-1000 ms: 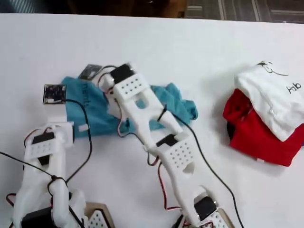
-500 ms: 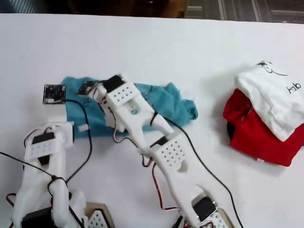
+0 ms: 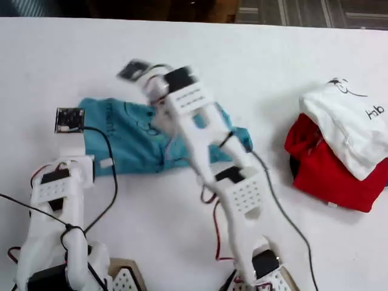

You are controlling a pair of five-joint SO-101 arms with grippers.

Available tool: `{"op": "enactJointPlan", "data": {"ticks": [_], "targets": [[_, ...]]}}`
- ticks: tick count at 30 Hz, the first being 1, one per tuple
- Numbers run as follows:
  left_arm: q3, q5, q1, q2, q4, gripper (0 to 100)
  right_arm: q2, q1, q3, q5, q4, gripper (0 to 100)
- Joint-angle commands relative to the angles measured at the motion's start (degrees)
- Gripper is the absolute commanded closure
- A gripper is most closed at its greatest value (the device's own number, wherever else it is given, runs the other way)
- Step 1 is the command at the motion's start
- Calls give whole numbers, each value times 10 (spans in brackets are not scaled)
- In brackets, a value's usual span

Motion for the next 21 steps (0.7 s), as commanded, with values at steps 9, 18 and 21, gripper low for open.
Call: {"op": "enactJointPlan", "data": {"ticks": [9,18,21], "targets": [[-3,-2,-1,-8,-7,972,54,166,-9,-6,-39,981],[-3,-2,-1,-8,-7,972,98,183,-14,-5,-48,981],[-3,-2,-1,-8,-7,972,90,197,-44,-5,-44,981]]}}
